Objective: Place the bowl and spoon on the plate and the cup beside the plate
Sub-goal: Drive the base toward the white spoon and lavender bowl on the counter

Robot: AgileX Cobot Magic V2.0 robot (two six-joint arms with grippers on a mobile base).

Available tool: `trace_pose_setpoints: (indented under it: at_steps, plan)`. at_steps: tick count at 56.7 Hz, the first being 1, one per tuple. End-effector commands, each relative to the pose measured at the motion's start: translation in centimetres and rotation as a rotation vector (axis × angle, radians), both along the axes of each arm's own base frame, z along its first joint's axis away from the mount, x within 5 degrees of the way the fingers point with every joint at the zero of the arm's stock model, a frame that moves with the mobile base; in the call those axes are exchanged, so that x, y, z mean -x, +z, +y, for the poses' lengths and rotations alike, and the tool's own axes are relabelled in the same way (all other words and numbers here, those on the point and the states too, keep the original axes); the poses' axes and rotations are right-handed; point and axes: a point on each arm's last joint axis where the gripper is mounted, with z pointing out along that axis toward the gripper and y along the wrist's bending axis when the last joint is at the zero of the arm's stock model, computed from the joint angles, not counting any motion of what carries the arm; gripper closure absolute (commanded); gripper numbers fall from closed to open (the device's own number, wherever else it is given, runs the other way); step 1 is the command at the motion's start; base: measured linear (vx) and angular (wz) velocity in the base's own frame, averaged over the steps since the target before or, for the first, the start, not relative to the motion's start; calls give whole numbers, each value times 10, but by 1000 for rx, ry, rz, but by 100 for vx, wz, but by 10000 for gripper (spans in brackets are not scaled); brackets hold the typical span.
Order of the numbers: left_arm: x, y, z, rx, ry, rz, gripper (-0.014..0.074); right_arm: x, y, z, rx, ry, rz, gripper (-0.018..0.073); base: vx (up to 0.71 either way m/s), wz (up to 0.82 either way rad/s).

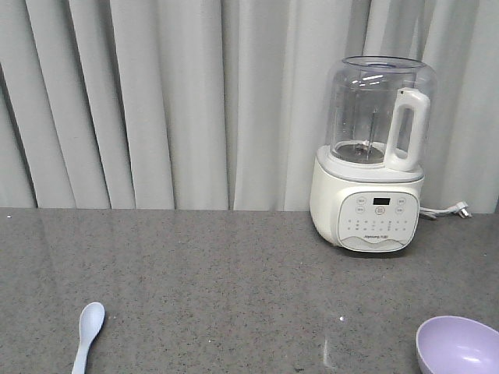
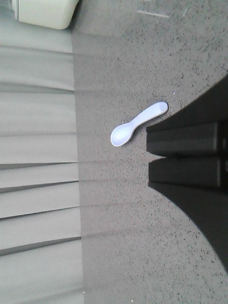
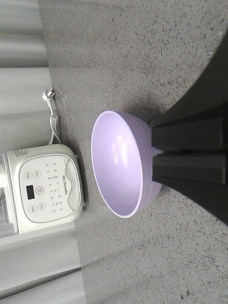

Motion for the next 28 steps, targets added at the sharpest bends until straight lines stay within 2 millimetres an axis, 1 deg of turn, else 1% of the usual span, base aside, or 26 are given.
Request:
trace_pose_setpoints:
  at_steps: [1,17,19,23,26,28]
  plan:
    - [3,18,0,11,-7,-128,603,0,6,0,17,-5,-80,568,0,0]
    - [3,19,0,12,-8,-146,603,0,8,0,7,-4,-100,568,0,0]
    - [4,24,-1,16,-11,-190,603,0,12,0,12,-3,-142,568,0,0]
    - [7,40,-1,74,-23,-317,603,1,23,0,21,-2,-247,568,0,0]
    - [12,55,0,143,-34,-401,603,3,38,1,35,0,-336,568,0,0]
    - [16,68,0,177,-41,-450,603,6,51,1,52,0,-383,568,0,0]
